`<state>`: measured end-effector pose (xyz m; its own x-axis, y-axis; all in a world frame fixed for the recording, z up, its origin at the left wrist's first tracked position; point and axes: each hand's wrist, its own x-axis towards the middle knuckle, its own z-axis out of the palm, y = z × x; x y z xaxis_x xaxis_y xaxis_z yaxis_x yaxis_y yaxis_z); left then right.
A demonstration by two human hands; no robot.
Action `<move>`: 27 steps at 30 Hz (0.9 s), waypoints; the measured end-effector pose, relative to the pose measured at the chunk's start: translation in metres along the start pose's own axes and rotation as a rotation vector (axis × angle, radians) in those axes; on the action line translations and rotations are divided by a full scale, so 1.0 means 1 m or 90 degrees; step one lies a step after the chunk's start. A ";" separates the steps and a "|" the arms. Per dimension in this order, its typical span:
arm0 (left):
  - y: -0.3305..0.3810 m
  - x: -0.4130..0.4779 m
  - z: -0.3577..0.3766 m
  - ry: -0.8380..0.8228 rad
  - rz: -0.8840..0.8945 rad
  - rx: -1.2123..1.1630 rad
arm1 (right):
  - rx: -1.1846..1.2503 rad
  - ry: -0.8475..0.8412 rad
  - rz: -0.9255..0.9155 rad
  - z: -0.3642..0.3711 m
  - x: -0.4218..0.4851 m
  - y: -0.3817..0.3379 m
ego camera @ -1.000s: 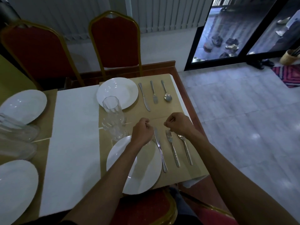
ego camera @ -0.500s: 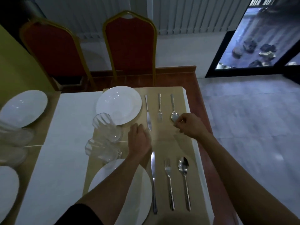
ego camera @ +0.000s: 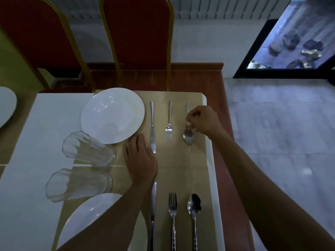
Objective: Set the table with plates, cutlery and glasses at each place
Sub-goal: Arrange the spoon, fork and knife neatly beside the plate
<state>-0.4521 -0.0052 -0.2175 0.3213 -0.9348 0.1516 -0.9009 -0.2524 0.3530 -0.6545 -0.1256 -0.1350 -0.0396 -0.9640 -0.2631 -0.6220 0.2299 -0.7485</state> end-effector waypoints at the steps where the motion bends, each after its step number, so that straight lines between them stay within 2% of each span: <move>1: 0.000 0.001 0.002 0.001 0.000 0.002 | -0.012 0.014 0.008 -0.003 0.008 0.003; 4: -0.002 0.004 0.009 -0.008 -0.005 0.024 | -0.106 0.026 0.015 -0.006 0.030 0.012; 9: -0.005 0.003 0.014 -0.010 -0.010 0.069 | -0.214 -0.044 0.072 0.008 0.058 0.021; 21: 0.002 0.006 0.010 0.037 -0.019 0.070 | -0.202 -0.032 0.092 0.022 0.075 0.022; 24: 0.003 0.006 0.009 0.043 -0.020 0.067 | -0.241 -0.040 0.094 0.020 0.076 0.020; 27: 0.004 0.006 0.008 0.051 -0.010 0.064 | -0.244 0.001 0.061 0.021 0.078 0.014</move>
<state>-0.4558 -0.0139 -0.2228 0.3540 -0.9085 0.2220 -0.9190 -0.2939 0.2627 -0.6497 -0.1949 -0.1789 -0.1132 -0.9406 -0.3201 -0.8624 0.2530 -0.4385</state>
